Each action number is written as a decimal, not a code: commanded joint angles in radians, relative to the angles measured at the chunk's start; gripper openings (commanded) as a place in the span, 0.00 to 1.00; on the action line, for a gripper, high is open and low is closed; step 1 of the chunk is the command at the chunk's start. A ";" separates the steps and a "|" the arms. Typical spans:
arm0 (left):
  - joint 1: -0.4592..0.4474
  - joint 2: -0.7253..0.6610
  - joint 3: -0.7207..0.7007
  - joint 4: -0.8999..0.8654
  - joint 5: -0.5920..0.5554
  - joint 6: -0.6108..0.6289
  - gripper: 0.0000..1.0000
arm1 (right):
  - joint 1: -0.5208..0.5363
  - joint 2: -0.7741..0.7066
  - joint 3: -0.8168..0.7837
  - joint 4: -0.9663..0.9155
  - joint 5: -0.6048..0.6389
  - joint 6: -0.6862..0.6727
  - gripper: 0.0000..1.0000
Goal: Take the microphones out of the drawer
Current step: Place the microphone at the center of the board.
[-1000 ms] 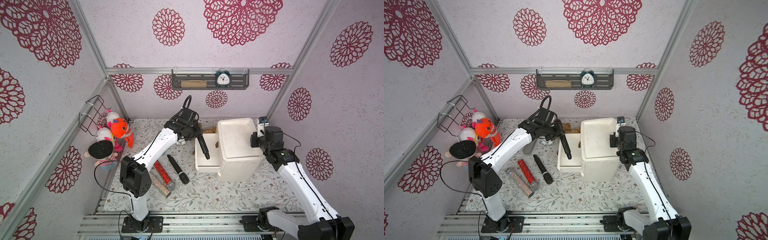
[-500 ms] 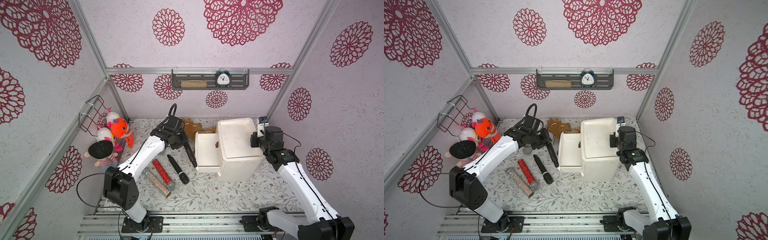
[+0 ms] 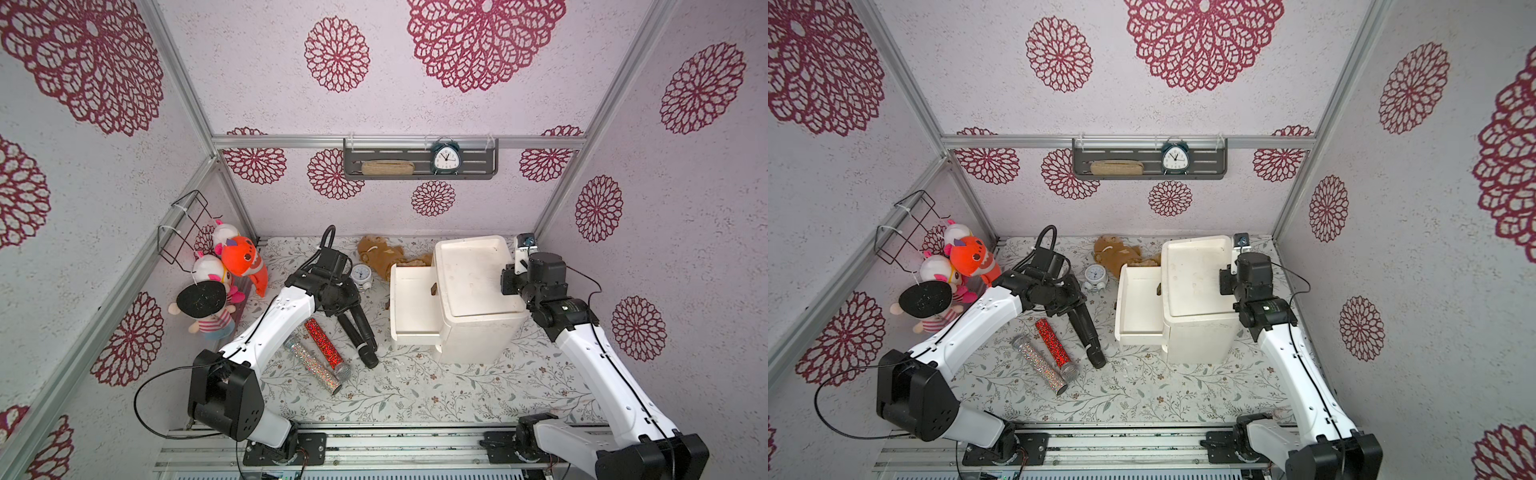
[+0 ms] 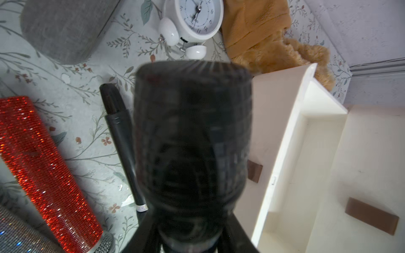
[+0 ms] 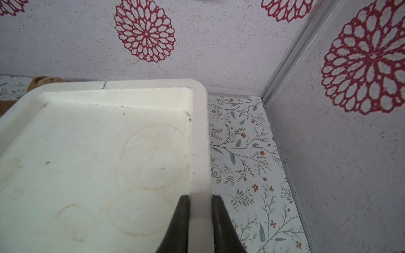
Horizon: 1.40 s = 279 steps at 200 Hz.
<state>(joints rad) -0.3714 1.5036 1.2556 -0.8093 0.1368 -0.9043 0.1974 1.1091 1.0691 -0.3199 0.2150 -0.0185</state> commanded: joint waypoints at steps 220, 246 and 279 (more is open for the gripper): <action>0.058 0.087 -0.135 -0.048 -0.104 -0.037 0.00 | 0.020 -0.021 -0.014 0.071 0.001 -0.023 0.00; 0.058 0.109 -0.130 -0.050 -0.116 -0.041 0.00 | 0.019 -0.026 -0.017 0.069 0.004 -0.024 0.00; 0.060 0.141 -0.124 -0.053 -0.128 -0.053 0.00 | 0.020 -0.030 -0.019 0.064 0.009 -0.025 0.00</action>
<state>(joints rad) -0.3214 1.6238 1.1248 -0.8665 0.0368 -0.9333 0.1974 1.1095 1.0687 -0.3199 0.2150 -0.0181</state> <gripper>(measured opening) 0.384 0.174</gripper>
